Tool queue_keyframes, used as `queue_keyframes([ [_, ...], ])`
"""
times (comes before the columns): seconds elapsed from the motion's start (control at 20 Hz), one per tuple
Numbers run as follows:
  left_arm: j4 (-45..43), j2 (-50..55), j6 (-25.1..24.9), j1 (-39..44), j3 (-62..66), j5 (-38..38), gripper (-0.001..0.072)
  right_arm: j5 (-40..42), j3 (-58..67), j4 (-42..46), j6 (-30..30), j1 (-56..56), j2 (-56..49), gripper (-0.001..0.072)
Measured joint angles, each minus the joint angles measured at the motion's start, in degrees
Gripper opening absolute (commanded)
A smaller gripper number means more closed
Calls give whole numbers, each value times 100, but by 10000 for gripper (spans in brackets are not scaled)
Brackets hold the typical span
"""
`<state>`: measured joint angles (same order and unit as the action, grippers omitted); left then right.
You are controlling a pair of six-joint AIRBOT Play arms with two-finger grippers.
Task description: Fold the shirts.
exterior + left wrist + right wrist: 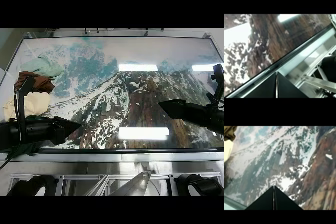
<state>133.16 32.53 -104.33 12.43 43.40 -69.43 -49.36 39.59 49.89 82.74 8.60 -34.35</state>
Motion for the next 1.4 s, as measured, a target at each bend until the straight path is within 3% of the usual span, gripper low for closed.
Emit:
queue_keyframes([
  [0.3, -501, 179, 138, -361, 310, 55, 20, 0, 0, -2, 0, 0, 0, 20],
  [0.4, -1187, 603, 229, -927, 866, 48, 612, 2, 0, -4, 0, 0, 0, 20],
  [0.45, -1484, 903, 236, -1257, 1193, 57, 718, 0, 0, -4, 0, 0, 0, 20],
  [0.65, -2201, 2820, 122, -2562, 2841, 240, 718, 2, 0, -4, 0, 0, 0, 20],
  [0.8, -2409, 4701, -216, -2949, 4308, 387, 717, 2, 0, -4, 0, 0, 0, 20],
  [1.1, -2524, 8314, -673, -2638, 7302, 706, 716, 2, 0, -4, 0, 0, 0, 19],
  [1.35, -2841, 9239, -1211, -2098, 7213, 2199, 696, 4, 0, -17, 0, 0, 0, 20],
  [1.4, -2988, 9353, -1263, -2031, 7232, 2343, 653, 4, 0, -20, 0, 0, 0, 20],
])
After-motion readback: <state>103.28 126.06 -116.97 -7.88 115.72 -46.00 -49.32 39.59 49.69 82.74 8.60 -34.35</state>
